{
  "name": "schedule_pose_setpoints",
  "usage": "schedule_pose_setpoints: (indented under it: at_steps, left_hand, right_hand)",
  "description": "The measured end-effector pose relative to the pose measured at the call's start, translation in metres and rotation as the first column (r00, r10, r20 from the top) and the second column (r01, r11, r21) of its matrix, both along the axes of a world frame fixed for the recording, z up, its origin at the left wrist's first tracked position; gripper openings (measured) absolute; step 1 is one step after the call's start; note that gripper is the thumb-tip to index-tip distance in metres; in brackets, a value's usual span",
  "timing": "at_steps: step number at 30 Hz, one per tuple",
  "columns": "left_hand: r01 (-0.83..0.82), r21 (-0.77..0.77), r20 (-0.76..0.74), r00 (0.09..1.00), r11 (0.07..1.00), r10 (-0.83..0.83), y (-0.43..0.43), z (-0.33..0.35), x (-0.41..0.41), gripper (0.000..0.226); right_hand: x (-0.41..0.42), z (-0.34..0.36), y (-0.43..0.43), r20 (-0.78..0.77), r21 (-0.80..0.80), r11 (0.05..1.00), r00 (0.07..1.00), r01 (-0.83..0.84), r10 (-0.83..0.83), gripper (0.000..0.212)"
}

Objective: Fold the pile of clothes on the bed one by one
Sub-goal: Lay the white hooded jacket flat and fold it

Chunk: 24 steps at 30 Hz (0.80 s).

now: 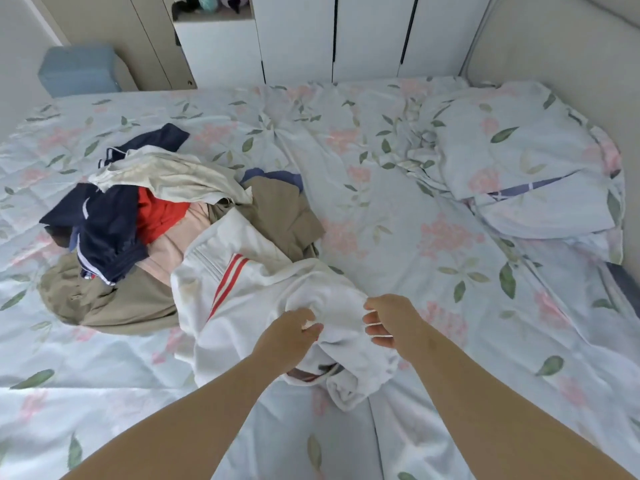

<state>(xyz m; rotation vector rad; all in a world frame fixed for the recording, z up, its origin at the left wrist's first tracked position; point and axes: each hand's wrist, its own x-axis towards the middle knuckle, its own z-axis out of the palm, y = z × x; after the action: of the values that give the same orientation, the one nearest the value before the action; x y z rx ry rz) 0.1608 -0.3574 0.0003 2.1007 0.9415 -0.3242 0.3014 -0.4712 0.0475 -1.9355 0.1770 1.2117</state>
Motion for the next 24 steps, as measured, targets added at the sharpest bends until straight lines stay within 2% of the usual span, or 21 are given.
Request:
schedule_pose_setpoints:
  at_steps: [2,5,8,11,13,15,17,18,21,24]
  left_hand:
    - [0.110,0.099,-0.042,0.993,0.989,-0.107,-0.005,-0.023,0.010,0.047]
    - [0.315,0.253,-0.242,0.936,0.915,-0.256,-0.011,-0.054,0.023,0.061]
    - [0.434,0.332,-0.400,0.869,0.838,-0.292,-0.013,-0.083,0.029,0.068]
    - [0.487,0.467,-0.450,0.850,0.738,-0.276,-0.009,-0.101,0.030,0.050]
    - [0.474,0.502,-0.410,0.867,0.723,-0.284,-0.002,-0.103,0.032,0.031]
    - [0.369,0.423,-0.280,0.922,0.827,-0.268,0.006,-0.096,0.035,0.022]
    - [0.192,0.196,-0.145,0.976,0.962,-0.166,0.015,-0.077,0.039,0.019]
    - [0.111,0.091,-0.082,0.991,0.990,-0.103,0.019,-0.063,0.041,0.017]
    - [-0.046,-0.047,0.071,0.996,0.998,0.049,0.035,-0.013,0.047,0.009]
    - [0.026,-0.078,0.107,0.994,0.997,-0.017,0.048,0.047,0.049,0.010]
  right_hand:
    - [0.002,-0.023,-0.009,-0.033,-0.046,0.999,0.999,0.027,-0.029,0.010]
    - [0.004,-0.052,-0.023,-0.069,-0.083,0.995,0.996,0.056,-0.062,0.009]
    - [0.008,-0.072,-0.032,-0.100,-0.107,0.991,0.990,0.085,-0.096,0.009]
    - [0.011,-0.085,-0.035,-0.117,-0.138,0.987,0.988,0.085,-0.101,0.010]
    - [0.010,-0.090,-0.034,-0.107,-0.138,0.989,0.992,0.057,-0.072,0.010]
    - [0.008,-0.090,-0.031,-0.095,-0.133,0.991,0.995,0.018,-0.031,0.009]
    - [0.007,-0.084,-0.026,-0.090,-0.126,0.992,0.996,-0.008,-0.004,0.009]
    - [0.007,-0.079,-0.023,-0.078,-0.109,0.994,0.997,-0.015,0.007,0.008]
    - [0.008,-0.058,-0.015,0.027,-0.009,0.993,0.993,-0.119,0.119,0.014]
    - [0.006,-0.033,-0.003,0.194,0.099,0.946,0.939,-0.308,0.285,0.040]
